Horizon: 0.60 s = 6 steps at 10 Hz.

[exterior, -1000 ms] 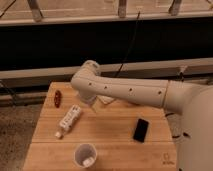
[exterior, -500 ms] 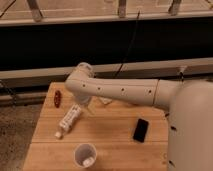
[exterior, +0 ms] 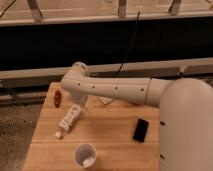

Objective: Place the bottle in the ceramic bowl

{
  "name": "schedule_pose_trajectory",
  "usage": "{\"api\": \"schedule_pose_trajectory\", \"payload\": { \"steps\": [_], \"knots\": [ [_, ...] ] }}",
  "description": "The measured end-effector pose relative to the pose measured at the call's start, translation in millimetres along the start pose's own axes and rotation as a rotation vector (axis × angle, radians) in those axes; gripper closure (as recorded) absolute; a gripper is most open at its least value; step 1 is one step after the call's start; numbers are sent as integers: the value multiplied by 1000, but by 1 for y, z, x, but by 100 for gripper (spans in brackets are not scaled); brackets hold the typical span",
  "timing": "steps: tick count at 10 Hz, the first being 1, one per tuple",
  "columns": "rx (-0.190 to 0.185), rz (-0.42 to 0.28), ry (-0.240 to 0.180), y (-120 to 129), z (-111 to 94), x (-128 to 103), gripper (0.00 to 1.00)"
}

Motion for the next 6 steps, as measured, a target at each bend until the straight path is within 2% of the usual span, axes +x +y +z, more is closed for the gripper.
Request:
{"api": "schedule_pose_trajectory", "payload": {
  "steps": [2,4,6],
  "knots": [
    [-7,-35,-6,-2,7,4,20],
    [-11,-73,-25,-16,15,-2,20],
    [-29,-103,-30,-13,23,3,20]
  ]
}}
